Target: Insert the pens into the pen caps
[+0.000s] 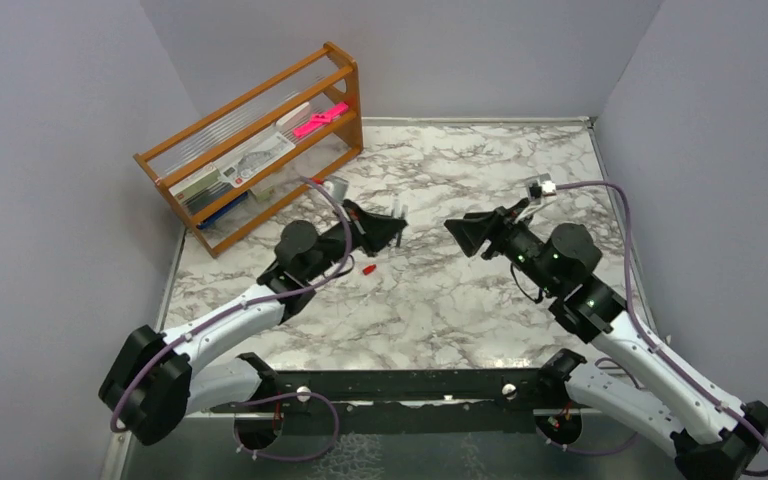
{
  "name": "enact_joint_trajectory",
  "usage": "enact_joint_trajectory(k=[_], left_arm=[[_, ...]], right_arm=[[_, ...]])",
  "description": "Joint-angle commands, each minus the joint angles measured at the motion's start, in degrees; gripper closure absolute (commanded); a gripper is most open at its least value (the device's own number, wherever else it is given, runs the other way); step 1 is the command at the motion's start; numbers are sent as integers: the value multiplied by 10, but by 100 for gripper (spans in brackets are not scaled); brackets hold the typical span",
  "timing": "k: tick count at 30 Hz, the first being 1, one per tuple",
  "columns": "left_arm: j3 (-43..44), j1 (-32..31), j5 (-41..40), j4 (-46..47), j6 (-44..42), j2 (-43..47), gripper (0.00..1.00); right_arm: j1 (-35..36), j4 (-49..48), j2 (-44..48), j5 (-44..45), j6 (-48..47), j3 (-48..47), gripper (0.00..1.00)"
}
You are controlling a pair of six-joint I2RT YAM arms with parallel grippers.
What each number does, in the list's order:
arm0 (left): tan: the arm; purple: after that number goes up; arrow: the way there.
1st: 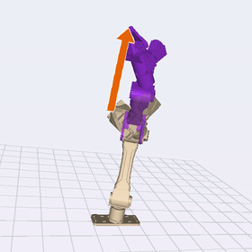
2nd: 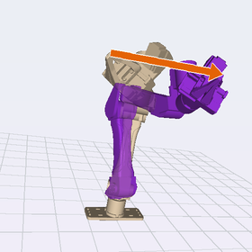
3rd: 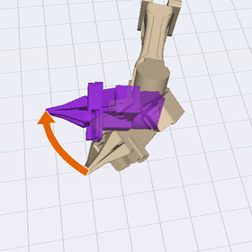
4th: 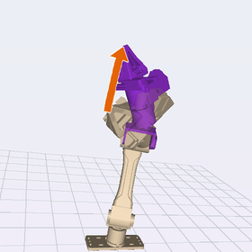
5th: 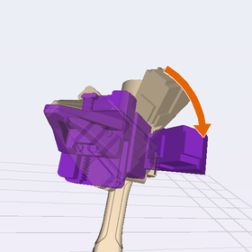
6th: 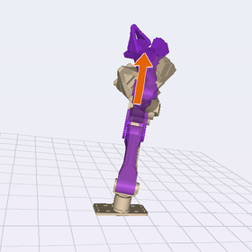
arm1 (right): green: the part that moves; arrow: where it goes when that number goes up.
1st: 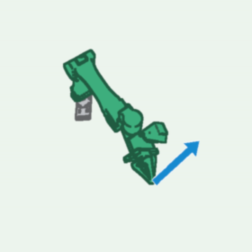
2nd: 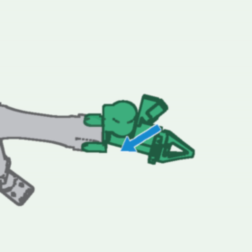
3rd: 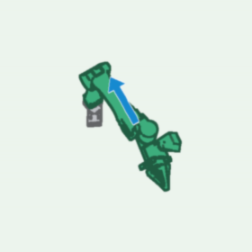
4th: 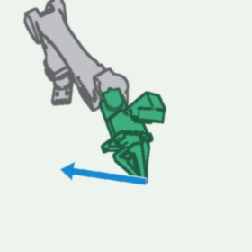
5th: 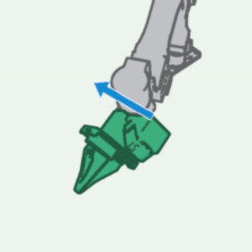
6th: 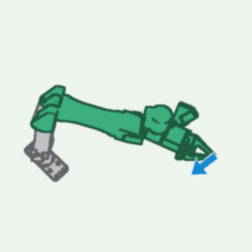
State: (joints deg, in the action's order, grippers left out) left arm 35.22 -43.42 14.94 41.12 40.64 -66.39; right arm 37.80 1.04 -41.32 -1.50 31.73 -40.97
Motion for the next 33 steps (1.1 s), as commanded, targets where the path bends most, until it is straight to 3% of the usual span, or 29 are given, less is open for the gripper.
enact_joint_trajectory(k=[1,7,9,14,21,33], left_arm=[[-81,129,-35,-80,71,66,100],[-140,189,-36,-136,101,154,100],[-142,197,-33,-158,94,166,100],[-147,207,-37,-194,82,193,100],[-129,215,-50,-246,53,200,100],[-120,221,-49,-277,27,210,100]], right_arm=[[1,47,-91,27,-83,28,47],[5,-42,-240,-75,-115,37,71],[9,-48,-309,-92,-119,16,84],[60,-59,-453,-87,-127,-38,98],[97,-123,-572,-113,-92,-63,99],[110,-117,-682,-109,-112,-158,99]])
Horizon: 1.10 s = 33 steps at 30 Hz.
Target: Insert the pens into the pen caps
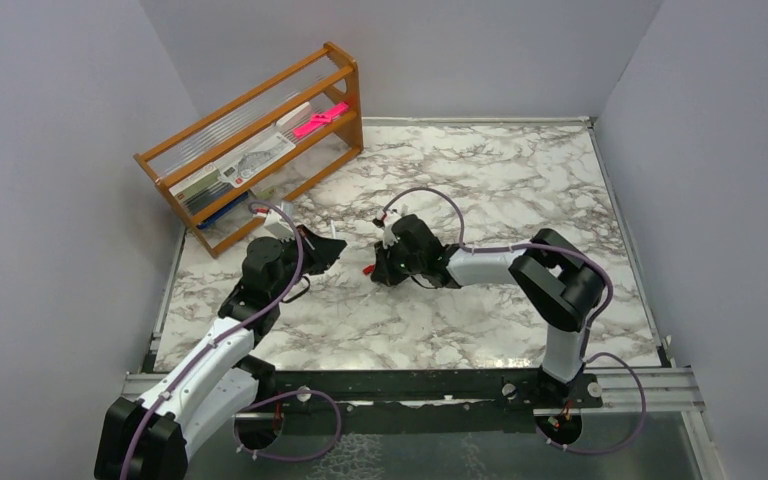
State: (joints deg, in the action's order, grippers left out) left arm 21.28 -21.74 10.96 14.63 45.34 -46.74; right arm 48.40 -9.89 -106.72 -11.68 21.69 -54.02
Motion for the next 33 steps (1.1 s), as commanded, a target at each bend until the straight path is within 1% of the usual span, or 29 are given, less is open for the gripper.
enact_joint_trajectory(k=[1,11,16,18,22,24,27,32,33], left_arm=[[20,5,-9,-14,-23,14,100],[20,12,-6,-10,-28,2,100],[16,14,-1,-2,-27,-10,100],[16,15,2,-2,-28,-11,100],[14,18,0,-8,-30,-1,100],[12,22,-1,-8,-28,2,100],[12,28,11,0,-21,2,100],[17,34,20,-2,-20,5,100],[17,36,20,-5,-22,6,100]], right_arm=[[4,-7,-33,-10,-12,-33,99],[4,-1,-66,-3,-15,-74,99],[4,16,-81,7,-25,-112,99],[4,13,-70,-3,-33,-113,99],[4,-10,-19,-19,-48,-90,97],[4,-16,1,-12,-60,-82,90],[4,-7,-6,4,-83,-96,69],[4,37,-55,10,-132,-143,56],[4,40,-65,11,-139,-148,51]])
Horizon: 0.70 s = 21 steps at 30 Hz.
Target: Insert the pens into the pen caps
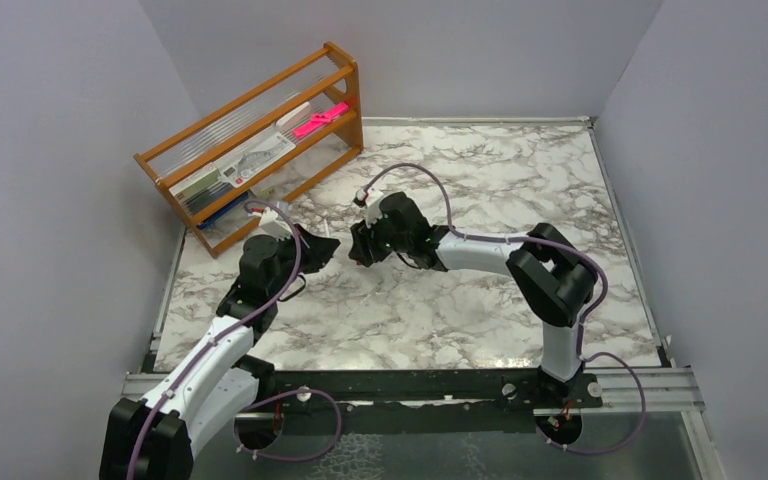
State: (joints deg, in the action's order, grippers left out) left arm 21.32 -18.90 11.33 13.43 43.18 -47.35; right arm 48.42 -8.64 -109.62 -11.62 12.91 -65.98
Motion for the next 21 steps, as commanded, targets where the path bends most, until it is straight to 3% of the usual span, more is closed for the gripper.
enact_joint_trajectory(k=[1,3,11,21], left_arm=[[16,9,16,4,-1,15,100],[14,11,16,-2,-3,20,100],[6,20,19,-10,-3,26,100],[-8,24,34,24,12,3,100]], right_arm=[[3,30,-43,13,-60,-33,47],[4,37,-57,21,-65,-42,41],[4,37,-54,-4,-71,-31,40],[7,25,-32,-17,-45,20,51]])
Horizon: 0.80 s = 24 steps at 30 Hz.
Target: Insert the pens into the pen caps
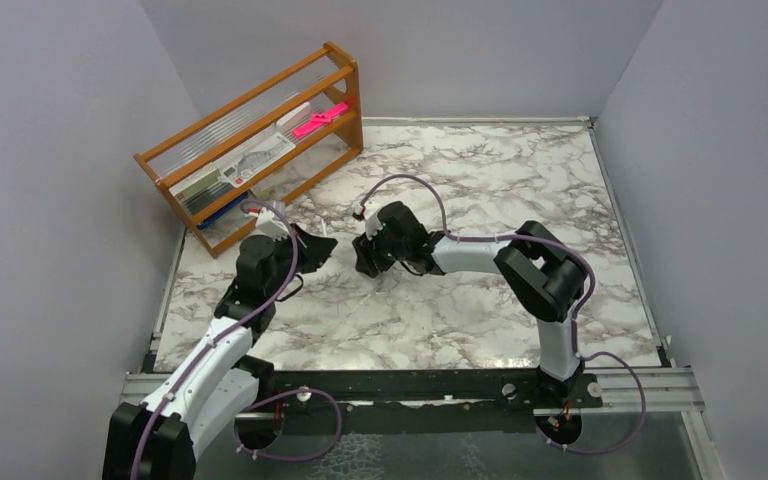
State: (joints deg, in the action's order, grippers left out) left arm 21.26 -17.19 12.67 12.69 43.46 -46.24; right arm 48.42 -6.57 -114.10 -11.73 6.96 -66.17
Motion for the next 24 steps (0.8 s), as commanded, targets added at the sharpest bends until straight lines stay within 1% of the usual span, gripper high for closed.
enact_joint_trajectory(k=[1,6,12,15,16,20,24], left_arm=[[-6,7,22,34,9,-12,100],[-5,10,26,43,6,-26,100],[-10,14,29,48,5,-31,100],[-12,17,32,48,5,-31,100],[-12,18,33,49,5,-31,100],[-12,21,38,50,4,-30,100],[-15,25,39,43,4,-23,100]], right_arm=[[8,3,14,-16,17,25,51],[9,2,28,0,23,31,51],[8,12,22,11,18,9,52],[8,21,14,35,9,-8,44],[8,28,9,40,2,-17,43],[9,57,-18,50,-27,-53,42],[15,60,-28,67,-43,-56,44]])
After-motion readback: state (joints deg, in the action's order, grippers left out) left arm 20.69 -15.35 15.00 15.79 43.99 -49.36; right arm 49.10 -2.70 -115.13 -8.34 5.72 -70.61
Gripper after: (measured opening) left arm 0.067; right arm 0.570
